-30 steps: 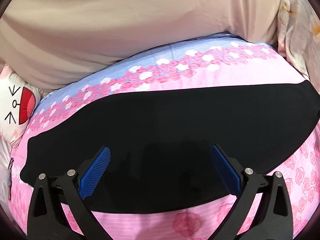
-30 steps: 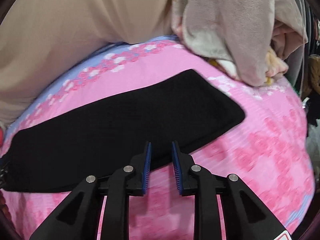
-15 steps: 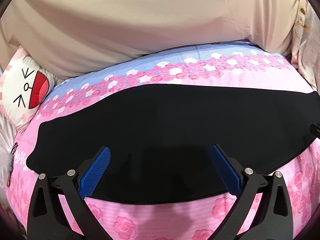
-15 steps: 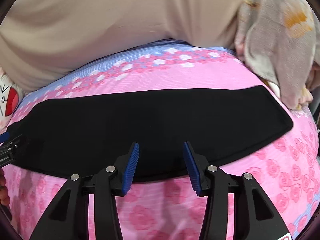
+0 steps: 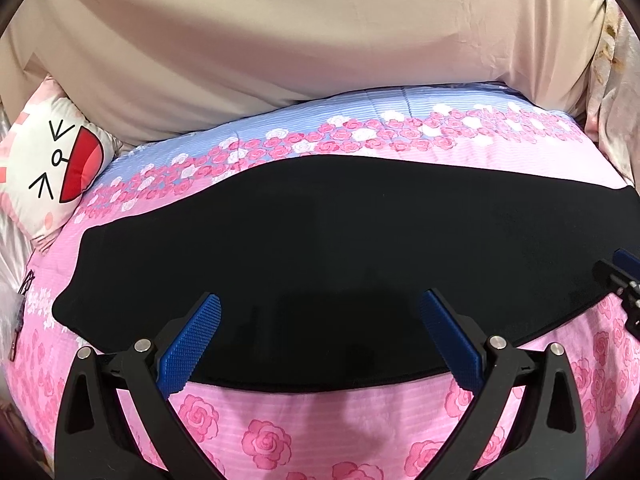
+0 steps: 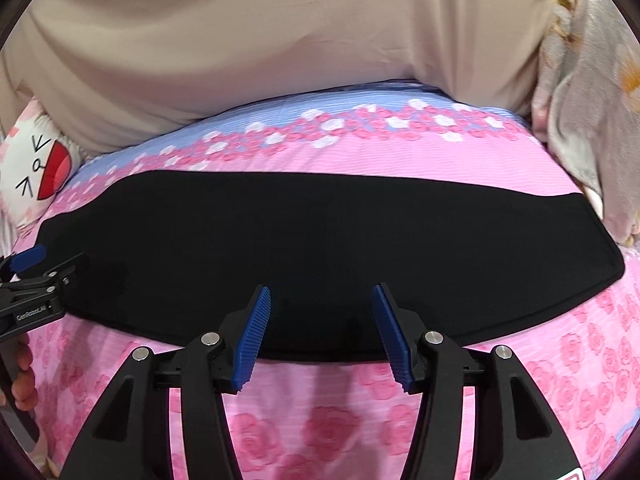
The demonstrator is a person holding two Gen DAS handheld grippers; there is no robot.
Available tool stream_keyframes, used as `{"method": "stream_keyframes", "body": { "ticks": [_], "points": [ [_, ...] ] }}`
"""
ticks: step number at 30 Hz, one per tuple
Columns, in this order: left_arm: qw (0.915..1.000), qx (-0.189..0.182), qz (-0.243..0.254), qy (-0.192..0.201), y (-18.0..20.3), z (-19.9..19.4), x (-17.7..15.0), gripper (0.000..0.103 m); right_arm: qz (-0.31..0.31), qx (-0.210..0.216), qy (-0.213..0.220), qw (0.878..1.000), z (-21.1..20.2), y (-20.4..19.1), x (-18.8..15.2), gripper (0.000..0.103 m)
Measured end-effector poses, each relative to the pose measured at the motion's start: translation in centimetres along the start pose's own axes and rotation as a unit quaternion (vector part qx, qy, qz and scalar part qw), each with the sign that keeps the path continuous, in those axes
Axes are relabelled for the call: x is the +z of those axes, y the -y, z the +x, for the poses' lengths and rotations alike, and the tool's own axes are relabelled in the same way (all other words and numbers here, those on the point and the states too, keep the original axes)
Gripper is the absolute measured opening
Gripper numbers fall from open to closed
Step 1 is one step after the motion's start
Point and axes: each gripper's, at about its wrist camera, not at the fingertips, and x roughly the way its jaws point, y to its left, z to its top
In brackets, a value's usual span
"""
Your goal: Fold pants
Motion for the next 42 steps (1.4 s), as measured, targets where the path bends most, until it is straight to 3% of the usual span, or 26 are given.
{"method": "stream_keyframes", "body": {
  "ticks": [10,28,31,34,37,40,42],
  "points": [
    [0.9995,-0.020,0.005,0.024,0.5,-1.3,-0.4,0.098,-0.018,0.026,0.001,0.999,0.3,-2.2,-0.2,0.059],
    [0.9996,-0.018,0.019,0.013,2.4,-0.3,-0.5,0.098,0.014,0.002,0.009,1.000,0.4,1.6,-0.6,0.065],
    [0.9996,-0.015,0.023,0.010,2.5,-0.1,-0.5,0.098,0.037,-0.028,0.018,0.999,-0.4,5.0,-0.4,0.065],
    [0.9995,-0.011,0.027,0.008,2.6,0.1,-0.4,0.098,0.081,-0.084,0.040,0.992,-2.2,10.9,-0.1,0.065],
    [0.9995,-0.009,0.031,0.004,3.1,0.5,-0.2,0.098,0.122,-0.160,0.047,0.978,-3.4,18.7,0.6,0.065],
    [0.9993,-0.007,0.037,0.003,4.0,0.8,0.0,0.098,0.118,-0.197,0.047,0.972,-3.3,23.5,2.0,0.065],
    [0.9991,-0.003,0.043,0.002,4.8,1.0,0.3,0.098,0.107,-0.196,0.040,0.974,-2.4,26.2,3.5,0.065]
  ]
}}
